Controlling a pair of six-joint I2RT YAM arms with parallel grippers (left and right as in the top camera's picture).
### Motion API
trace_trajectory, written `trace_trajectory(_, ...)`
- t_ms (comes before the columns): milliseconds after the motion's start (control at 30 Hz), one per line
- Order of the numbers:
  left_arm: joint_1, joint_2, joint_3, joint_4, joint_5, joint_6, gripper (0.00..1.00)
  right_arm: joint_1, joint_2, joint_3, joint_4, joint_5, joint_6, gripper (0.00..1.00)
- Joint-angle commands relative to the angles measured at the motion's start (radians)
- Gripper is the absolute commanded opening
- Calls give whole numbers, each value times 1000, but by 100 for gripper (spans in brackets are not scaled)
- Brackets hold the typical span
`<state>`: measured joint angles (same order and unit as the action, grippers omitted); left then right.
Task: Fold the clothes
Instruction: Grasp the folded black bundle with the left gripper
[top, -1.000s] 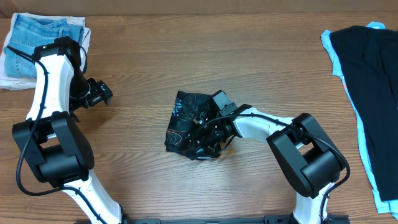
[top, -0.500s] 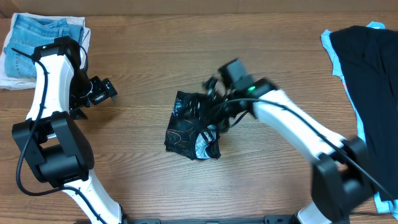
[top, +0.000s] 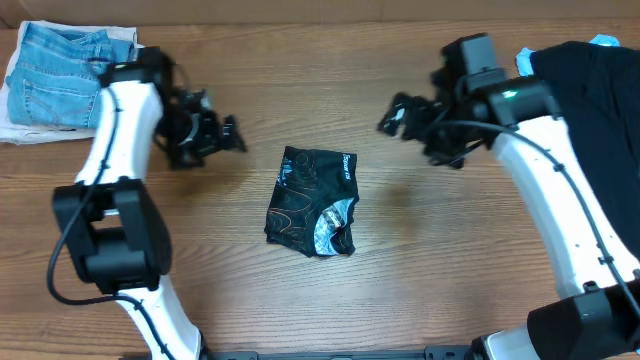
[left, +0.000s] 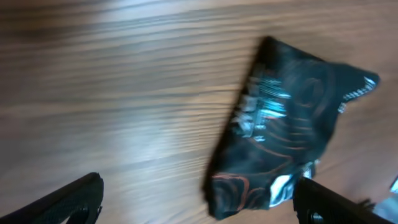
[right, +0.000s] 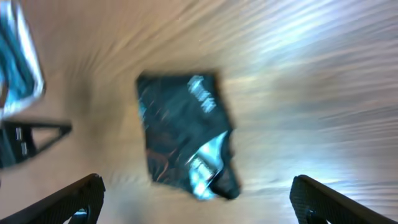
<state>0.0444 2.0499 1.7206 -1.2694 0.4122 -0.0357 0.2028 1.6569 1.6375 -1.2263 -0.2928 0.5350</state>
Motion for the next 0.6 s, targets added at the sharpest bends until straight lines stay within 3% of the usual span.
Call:
trace_trajectory(0,-93,-2,-13,30,-13,-21,100,-124,-39,42,-14,70,-13,100)
trace_trajectory(133,-191,-2,-40,74,-111,-51,100,-277,-39,42,-45,51,-12,100)
trace_trajectory(300,-222,-2,-94,169,-105,-47,100,-434,-39,42,-82,-54,-70,100)
trace_trajectory(400,-209,-2,-151,243,-61,19,100,-504,-39,42,-93,-156,-188,100)
trace_trajectory(567,-189,-2,-246,316,79,176,100,-557,-39,42,-100,-170,-204,100)
